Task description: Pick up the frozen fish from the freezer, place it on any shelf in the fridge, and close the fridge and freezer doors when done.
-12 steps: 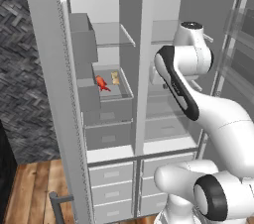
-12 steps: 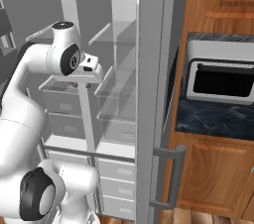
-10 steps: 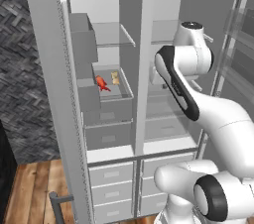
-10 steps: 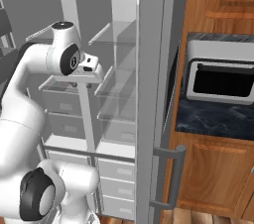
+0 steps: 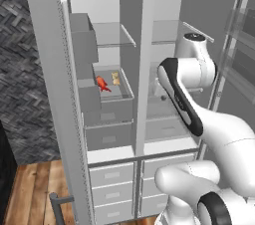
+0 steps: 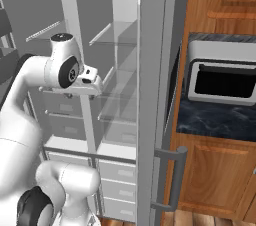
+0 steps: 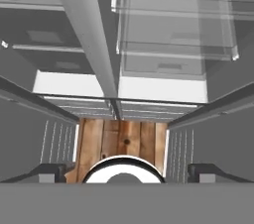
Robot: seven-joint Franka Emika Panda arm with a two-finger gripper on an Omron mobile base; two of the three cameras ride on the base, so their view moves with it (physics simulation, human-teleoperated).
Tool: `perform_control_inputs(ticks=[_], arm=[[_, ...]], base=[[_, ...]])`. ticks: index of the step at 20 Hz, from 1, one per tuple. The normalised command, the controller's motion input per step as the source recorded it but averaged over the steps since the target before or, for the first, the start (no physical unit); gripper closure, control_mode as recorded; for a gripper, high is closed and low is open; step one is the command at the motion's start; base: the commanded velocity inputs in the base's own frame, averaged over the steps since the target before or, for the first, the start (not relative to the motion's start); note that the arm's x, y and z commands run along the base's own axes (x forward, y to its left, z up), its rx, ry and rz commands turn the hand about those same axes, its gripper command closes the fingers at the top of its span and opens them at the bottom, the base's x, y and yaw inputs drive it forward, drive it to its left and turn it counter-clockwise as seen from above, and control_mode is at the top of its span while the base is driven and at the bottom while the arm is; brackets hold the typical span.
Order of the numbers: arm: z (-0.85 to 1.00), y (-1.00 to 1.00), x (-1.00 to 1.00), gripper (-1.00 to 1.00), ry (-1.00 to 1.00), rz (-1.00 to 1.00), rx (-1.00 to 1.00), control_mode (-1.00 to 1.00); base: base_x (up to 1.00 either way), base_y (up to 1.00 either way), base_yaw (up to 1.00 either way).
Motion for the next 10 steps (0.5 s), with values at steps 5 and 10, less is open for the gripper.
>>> perform_control_inputs(ticks=[5,10], arm=[[-0.39,-0.02,-0.39,-1.0,-0.17,-0.01,0.1,-1.0],[-0.14,-0.02,-0.36,-1.0,-0.22,-0.03,0.02,-1.0]], base=[[0.0,0.0,0.0],[0.0,0.0,0.0]])
